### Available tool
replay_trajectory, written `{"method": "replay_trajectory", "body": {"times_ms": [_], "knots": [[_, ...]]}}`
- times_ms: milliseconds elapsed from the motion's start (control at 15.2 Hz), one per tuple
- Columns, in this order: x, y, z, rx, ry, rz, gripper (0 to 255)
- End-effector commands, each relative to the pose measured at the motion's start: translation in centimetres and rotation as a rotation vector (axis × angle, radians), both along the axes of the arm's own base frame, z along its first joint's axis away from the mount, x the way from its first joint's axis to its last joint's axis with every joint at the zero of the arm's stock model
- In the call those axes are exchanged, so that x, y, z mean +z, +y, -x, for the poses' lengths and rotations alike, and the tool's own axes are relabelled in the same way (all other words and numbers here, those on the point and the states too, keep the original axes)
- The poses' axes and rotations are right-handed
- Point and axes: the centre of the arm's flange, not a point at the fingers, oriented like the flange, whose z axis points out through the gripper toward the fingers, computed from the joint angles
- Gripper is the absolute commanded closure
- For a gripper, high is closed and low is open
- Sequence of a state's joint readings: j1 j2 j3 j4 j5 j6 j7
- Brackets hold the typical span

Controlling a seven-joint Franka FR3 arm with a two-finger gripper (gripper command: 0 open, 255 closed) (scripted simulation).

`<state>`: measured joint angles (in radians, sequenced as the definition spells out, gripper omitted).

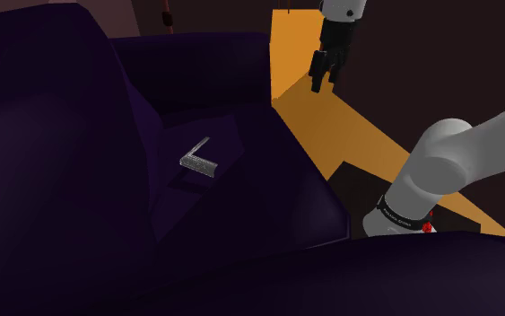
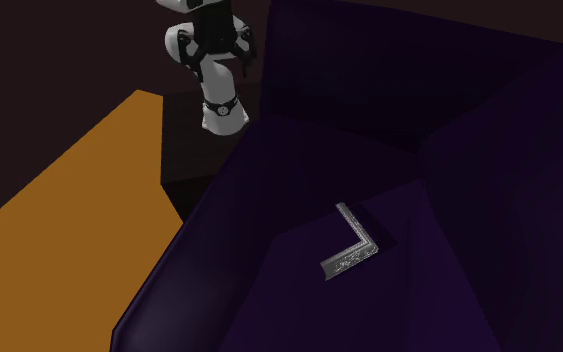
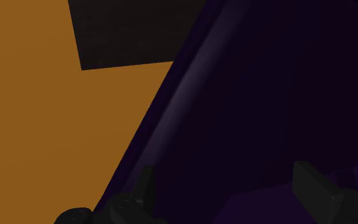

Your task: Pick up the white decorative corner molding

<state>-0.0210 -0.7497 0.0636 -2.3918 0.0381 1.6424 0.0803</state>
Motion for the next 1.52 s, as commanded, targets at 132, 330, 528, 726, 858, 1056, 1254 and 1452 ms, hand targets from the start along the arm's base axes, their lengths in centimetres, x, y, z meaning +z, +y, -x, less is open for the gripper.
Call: {"method": "replay_trajectory", "body": {"times_ms": [132, 330, 528, 726, 858, 1056, 1254, 1452], "knots": [[-1.3, 1.8, -1.4, -0.026, 0.001, -0.001, 0], [-3.3, 4.4, -3.7, -0.066, 0.004, -0.003, 0], [-5.2, 6.9, -6.1, -0.105, 0.006, -0.005, 0], [-7.2, 9.3, -8.5, -0.145, 0.008, -0.007, 0], [-8.5, 10.9, -10.2, -0.171, 0.009, -0.009, 0], [-10.4, 13.1, -12.8, -0.211, 0.012, -0.011, 0], [-12.4, 15.3, -15.5, -0.25, 0.014, -0.013, 0], [-14.3, 17.3, -18.2, -0.29, 0.016, -0.015, 0]]}}
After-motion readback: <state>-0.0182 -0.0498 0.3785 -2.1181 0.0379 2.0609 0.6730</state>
